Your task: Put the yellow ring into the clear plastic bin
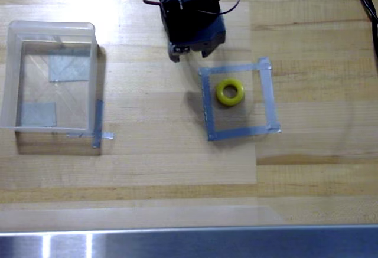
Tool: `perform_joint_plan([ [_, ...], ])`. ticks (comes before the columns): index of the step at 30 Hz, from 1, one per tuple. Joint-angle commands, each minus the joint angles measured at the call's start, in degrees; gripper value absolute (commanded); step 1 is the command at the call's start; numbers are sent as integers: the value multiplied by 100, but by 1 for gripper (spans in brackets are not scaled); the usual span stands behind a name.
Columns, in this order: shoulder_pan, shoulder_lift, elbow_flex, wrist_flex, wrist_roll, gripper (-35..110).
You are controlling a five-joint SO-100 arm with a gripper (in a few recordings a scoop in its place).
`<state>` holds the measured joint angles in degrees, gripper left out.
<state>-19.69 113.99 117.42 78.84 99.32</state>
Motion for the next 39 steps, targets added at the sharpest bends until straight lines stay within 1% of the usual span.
perform_joint_plan([
  [1, -431, -598, -738, -571, 457, 19],
  [3, -571, -791, -729, -949, 589, 19],
  [8, -694, -1213, -527, -1389, 835, 19],
  [21, -387, -1696, 88, -2250, 809, 19],
  [30, -176, -1644, 343, -2355, 809, 19],
  [39, -237, -1696, 352, -2355, 791, 19],
])
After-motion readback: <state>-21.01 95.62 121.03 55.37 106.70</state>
